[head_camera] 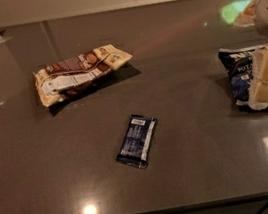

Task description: Move rxbar blueberry near brown chip bag

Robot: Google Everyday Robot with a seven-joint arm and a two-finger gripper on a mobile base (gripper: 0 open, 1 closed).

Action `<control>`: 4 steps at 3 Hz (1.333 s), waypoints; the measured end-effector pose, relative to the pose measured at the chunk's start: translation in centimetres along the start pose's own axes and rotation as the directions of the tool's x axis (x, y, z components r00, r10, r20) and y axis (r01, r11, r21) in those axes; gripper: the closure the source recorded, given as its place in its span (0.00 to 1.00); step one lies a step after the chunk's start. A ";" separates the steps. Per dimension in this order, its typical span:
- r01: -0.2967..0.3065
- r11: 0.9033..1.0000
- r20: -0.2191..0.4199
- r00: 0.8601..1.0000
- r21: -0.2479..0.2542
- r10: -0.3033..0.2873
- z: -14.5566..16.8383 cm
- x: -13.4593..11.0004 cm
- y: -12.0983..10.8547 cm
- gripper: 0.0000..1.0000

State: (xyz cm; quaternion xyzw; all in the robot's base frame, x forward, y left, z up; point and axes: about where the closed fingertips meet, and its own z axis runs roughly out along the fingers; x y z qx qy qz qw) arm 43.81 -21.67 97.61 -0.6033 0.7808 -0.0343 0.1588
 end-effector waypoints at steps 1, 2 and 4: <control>0.000 1.000 0.000 1.000 0.000 0.000 0.0 0.0 0.0 0.00; 0.034 0.999 0.039 0.999 -0.019 -0.034 1.1 -1.3 0.5 0.00; 0.106 0.992 0.185 0.978 -0.072 -0.091 7.0 -5.7 1.7 0.00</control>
Offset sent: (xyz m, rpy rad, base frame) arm 0.0035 0.0359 -0.0262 0.0763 0.0330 0.1149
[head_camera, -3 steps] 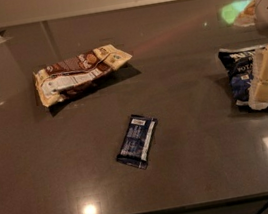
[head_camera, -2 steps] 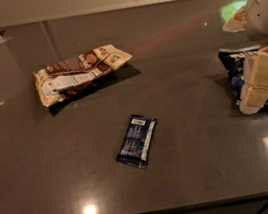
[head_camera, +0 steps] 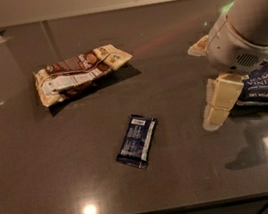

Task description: Move rxbar blueberry near brown chip bag

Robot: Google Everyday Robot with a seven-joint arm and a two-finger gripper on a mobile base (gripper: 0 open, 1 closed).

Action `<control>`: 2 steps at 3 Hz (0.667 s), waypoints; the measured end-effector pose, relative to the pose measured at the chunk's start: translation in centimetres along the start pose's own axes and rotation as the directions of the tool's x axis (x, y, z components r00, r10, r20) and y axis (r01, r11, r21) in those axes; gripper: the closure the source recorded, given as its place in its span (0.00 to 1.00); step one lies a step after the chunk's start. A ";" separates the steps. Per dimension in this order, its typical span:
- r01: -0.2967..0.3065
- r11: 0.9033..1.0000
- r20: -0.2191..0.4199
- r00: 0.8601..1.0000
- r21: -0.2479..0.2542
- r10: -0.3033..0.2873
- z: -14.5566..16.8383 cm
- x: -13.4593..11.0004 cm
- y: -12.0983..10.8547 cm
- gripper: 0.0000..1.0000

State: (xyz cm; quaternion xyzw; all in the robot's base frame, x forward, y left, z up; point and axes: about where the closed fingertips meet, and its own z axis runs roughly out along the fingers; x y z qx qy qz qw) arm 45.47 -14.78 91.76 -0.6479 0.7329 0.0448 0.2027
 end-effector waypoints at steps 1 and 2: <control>0.007 1.000 0.064 0.998 -0.029 -0.005 3.4 -1.2 0.1 0.00; -0.002 0.997 0.121 0.993 -0.083 0.012 6.3 -2.4 0.6 0.00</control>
Offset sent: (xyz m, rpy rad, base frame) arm 0.0142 0.0698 -0.0806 0.2156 0.1241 0.0657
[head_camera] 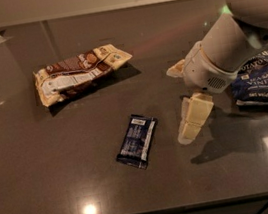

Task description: Move rxbar blueberry near brown chip bag

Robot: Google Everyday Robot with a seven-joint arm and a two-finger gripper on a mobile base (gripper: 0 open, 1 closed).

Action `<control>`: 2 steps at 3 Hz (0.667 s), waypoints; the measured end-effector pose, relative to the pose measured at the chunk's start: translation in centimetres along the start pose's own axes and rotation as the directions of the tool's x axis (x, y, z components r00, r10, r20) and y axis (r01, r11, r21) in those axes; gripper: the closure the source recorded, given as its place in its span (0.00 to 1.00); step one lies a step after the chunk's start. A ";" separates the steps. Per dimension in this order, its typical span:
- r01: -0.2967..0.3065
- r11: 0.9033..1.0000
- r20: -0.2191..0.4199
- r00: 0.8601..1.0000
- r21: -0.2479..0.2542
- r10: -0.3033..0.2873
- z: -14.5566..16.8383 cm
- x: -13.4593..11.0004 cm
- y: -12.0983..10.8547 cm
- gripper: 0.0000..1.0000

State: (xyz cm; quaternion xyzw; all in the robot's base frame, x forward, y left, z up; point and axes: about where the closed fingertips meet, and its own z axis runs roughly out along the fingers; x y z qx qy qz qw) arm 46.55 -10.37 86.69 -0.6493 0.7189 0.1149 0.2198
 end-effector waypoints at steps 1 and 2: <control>0.003 0.998 0.052 0.999 -0.065 0.001 2.5 -1.2 0.8 0.00; 0.013 0.991 0.097 0.995 -0.132 0.000 4.4 -2.4 2.1 0.00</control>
Offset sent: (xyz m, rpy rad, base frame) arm -0.0206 0.0654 -0.0464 0.1632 0.1689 0.1249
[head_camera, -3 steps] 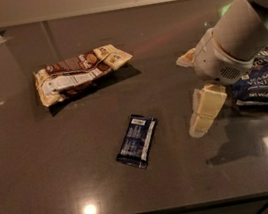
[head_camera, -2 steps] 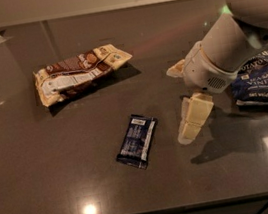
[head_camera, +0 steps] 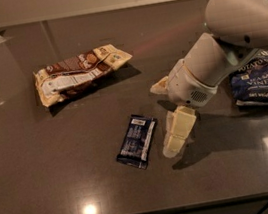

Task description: Move rxbar blueberry near brown chip bag

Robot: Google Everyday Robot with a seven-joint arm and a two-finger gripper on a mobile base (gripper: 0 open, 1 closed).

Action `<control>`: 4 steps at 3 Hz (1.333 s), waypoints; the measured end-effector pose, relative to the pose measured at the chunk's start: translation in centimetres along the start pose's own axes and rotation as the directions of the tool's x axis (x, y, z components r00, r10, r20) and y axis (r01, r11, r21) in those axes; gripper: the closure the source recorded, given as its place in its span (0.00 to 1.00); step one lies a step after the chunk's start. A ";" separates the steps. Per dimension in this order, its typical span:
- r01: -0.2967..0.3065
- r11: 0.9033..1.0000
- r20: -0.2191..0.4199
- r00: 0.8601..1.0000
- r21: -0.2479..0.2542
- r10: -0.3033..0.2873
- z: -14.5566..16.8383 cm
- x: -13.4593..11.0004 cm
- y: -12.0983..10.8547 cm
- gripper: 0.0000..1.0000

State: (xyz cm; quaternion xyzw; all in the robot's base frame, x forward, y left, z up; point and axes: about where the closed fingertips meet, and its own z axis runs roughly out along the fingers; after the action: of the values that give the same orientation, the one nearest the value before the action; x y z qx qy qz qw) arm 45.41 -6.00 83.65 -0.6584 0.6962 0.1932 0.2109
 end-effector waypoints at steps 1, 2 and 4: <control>0.034 0.998 0.061 0.998 -0.047 -0.031 1.7 -1.2 0.8 0.00; 0.072 0.993 0.111 0.992 -0.089 -0.062 3.3 -2.5 1.3 0.00; 0.111 0.986 0.138 0.986 -0.124 -0.094 4.3 -3.3 1.8 0.38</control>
Offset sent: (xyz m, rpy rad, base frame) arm -0.0133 0.0598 -0.0227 0.1674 0.0590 0.1649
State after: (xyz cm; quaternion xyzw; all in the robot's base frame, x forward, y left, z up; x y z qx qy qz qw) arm 43.94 -0.73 81.85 -0.6918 0.6315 0.2706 0.2222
